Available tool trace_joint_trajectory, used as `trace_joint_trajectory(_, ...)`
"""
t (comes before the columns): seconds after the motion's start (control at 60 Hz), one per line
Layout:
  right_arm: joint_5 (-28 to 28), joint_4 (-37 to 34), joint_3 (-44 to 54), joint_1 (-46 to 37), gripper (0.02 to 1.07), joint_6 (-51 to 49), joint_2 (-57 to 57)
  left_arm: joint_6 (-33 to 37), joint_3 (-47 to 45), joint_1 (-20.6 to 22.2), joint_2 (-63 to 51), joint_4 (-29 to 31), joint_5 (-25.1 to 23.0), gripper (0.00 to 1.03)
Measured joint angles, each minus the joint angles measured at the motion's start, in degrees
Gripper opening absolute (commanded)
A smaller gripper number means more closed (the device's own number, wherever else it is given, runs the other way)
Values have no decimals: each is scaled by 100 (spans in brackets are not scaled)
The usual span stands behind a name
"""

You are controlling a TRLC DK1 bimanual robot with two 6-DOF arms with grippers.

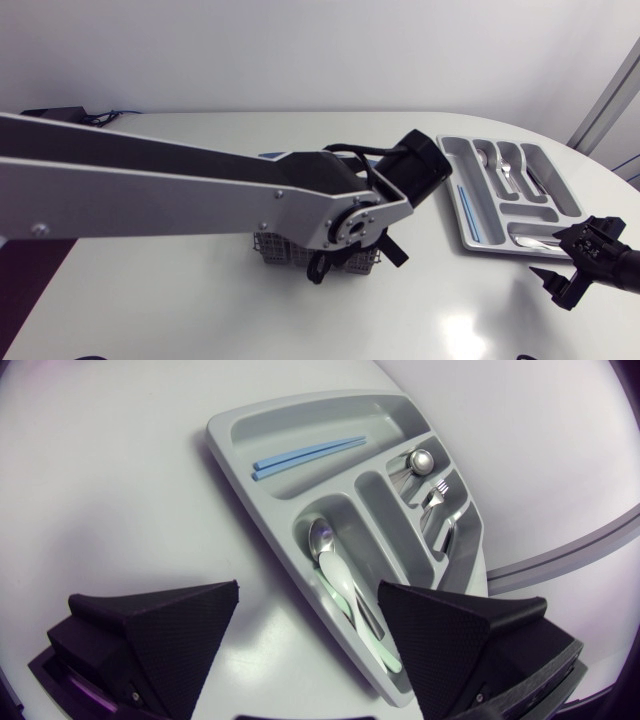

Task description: Unload the cutlery basket into the drawer organizer.

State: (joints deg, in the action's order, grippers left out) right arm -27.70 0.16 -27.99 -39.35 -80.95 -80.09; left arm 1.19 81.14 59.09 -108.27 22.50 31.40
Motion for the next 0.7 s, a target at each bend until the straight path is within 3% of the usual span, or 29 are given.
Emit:
trace_joint_trajectory(0.2,-42,-90,85,44,102,0,269,599,-389,332,479,-457,667,4)
trace_joint_trajectory(0.4,-199,-693,107,184,102,153,909,859,-439,345,1113,-579,726,4)
trace_joint_trajectory(0.533,-407,-1519,107,446,102,452,1578,894,-439,192,1563,-586,72,4)
trace_joint_trajectory(0.7,-522,-2564,15,1357,102,1187,2503,608,-426,-146,2015,-313,-848,4)
